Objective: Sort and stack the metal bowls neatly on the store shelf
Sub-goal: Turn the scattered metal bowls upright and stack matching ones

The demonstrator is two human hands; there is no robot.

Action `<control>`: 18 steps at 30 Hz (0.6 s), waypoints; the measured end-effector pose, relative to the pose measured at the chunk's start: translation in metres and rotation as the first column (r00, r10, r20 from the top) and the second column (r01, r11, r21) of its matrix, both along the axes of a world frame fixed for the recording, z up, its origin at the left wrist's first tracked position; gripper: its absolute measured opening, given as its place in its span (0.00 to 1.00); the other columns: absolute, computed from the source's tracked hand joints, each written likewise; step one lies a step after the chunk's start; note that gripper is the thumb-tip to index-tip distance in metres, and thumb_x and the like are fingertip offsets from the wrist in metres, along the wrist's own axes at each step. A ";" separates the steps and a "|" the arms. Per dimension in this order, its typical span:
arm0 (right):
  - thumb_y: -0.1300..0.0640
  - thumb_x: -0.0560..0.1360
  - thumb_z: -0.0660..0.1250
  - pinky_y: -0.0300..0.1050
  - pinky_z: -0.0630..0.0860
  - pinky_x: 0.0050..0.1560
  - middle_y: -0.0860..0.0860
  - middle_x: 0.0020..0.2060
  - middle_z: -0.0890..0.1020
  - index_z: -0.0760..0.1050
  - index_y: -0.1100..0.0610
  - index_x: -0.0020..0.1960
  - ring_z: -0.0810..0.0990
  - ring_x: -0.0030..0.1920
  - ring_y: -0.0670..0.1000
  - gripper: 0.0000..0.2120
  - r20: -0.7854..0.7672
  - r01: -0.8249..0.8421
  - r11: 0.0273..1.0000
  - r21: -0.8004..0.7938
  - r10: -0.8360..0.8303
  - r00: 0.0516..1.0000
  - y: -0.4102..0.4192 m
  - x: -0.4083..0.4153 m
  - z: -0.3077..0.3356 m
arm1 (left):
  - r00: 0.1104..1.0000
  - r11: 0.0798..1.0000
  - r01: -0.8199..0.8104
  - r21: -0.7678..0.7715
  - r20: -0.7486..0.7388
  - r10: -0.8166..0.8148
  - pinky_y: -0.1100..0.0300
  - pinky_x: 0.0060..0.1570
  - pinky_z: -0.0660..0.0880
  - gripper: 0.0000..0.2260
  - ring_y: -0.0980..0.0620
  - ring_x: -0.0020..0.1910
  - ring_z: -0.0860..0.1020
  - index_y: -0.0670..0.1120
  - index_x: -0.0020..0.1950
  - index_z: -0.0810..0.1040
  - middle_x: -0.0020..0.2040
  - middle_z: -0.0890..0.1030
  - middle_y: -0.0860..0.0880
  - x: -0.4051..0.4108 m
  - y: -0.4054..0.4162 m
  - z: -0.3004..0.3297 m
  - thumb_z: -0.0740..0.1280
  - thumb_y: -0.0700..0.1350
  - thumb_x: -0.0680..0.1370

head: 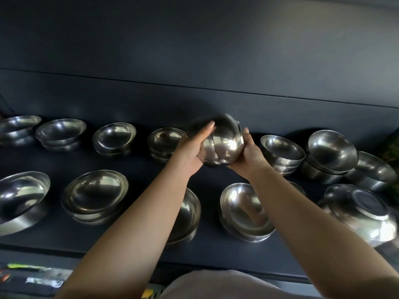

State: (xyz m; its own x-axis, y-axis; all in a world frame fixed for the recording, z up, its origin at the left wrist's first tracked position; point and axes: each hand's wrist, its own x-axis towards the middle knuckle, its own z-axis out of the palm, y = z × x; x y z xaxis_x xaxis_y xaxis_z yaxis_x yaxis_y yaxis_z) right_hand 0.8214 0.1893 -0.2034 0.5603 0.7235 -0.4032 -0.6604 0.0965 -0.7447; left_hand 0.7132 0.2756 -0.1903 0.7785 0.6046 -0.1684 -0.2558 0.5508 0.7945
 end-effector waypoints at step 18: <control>0.34 0.76 0.54 0.48 0.79 0.46 0.54 0.41 0.78 0.72 0.57 0.42 0.78 0.47 0.54 0.26 0.456 0.081 0.827 -0.556 0.222 0.862 -0.012 -0.009 0.027 | 0.978 0.963 -0.005 0.268 -0.201 0.061 0.44 0.61 0.72 0.20 0.43 0.57 0.79 0.46 0.51 0.80 0.53 0.82 0.44 -0.007 -0.003 -0.003 0.76 0.49 0.61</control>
